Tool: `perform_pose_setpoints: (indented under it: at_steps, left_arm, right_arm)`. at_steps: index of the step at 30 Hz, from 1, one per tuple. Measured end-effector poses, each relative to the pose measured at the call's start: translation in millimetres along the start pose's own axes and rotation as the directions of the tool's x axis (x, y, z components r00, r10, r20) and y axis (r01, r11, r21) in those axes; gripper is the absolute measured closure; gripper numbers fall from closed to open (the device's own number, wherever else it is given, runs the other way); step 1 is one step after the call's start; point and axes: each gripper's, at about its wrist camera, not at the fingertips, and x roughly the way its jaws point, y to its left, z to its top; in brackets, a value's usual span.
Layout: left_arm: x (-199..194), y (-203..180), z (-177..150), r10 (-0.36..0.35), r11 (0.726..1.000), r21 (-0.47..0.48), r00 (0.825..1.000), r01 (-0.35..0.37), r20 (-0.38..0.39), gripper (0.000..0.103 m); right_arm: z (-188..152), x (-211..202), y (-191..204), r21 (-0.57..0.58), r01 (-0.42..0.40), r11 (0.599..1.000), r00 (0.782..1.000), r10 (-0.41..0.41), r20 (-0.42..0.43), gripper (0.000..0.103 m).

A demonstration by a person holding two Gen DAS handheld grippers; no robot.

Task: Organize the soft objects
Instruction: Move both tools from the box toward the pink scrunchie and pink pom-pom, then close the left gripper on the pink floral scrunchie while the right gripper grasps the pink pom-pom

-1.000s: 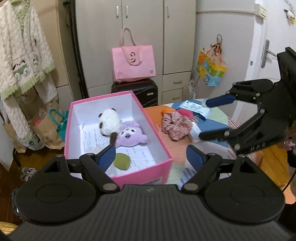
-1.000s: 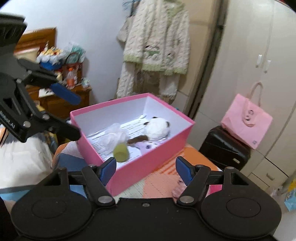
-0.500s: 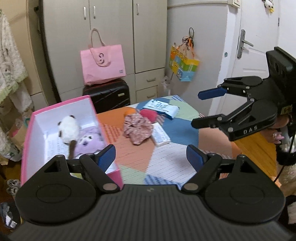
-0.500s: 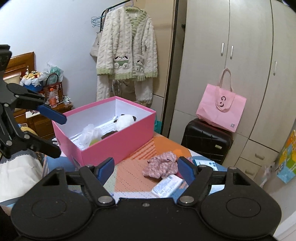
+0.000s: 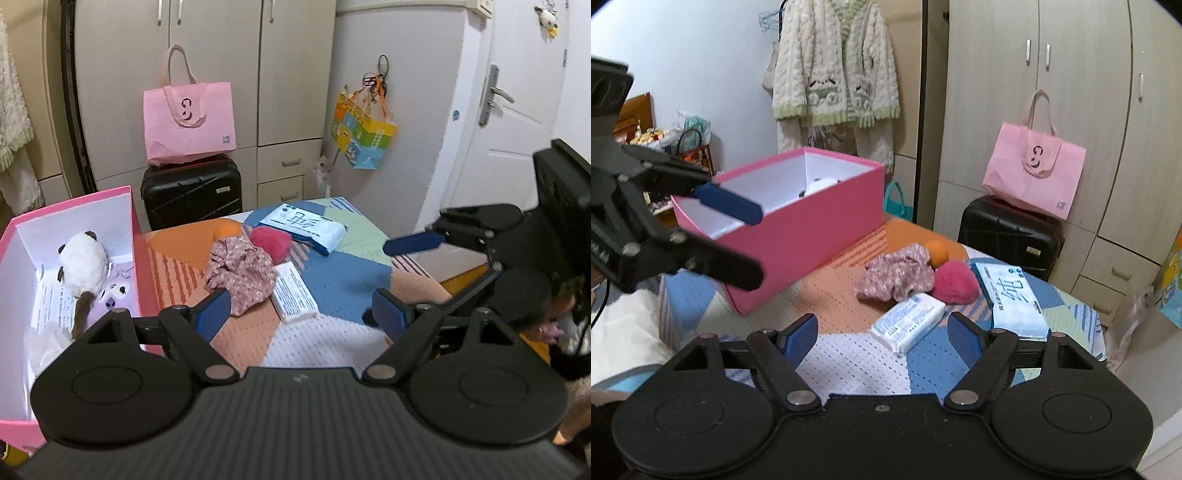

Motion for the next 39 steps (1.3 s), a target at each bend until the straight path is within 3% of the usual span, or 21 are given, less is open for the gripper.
perform_pose_setpoints:
  at_steps: [11, 18, 30, 34, 36, 39]
  left_arm:
    - [52, 0, 3, 0.088, 0.996, -0.004, 0.996, -0.088, 0.017, 0.019]
    - [83, 13, 5, 0.092, 0.992, -0.090, 0.996, -0.091, 0.005, 0.019]
    - [127, 35, 16, 0.176, 0.958, -0.236, 0.984, -0.165, 0.029, 0.021]
    - [141, 41, 15, 0.183, 0.952, -0.251, 0.983, -0.175, 0.008, 0.026]
    - [148, 44, 13, 0.201, 0.943, -0.269, 0.980, -0.196, -0.012, 0.033]
    - [157, 48, 8, 0.214, 0.932, -0.292, 0.976, -0.214, -0.030, 0.035]
  right_arm:
    - [-10, 39, -20, 0.029, 0.000, 1.000, 0.999, 0.002, -0.042, 0.022]
    - [-13, 65, -26, 0.038, 0.009, 0.999, 0.998, -0.006, -0.059, 0.021]
    - [-2, 92, -70, 0.088, 0.076, 0.993, 0.997, -0.078, 0.022, 0.023]
    - [2, 99, -86, 0.091, 0.065, 0.994, 0.997, -0.069, 0.035, 0.040]
    - [6, 107, -86, 0.050, 0.064, 0.997, 0.998, -0.065, 0.022, 0.061]
    - [12, 116, -93, 0.047, 0.059, 0.997, 0.998, -0.061, 0.028, 0.063]
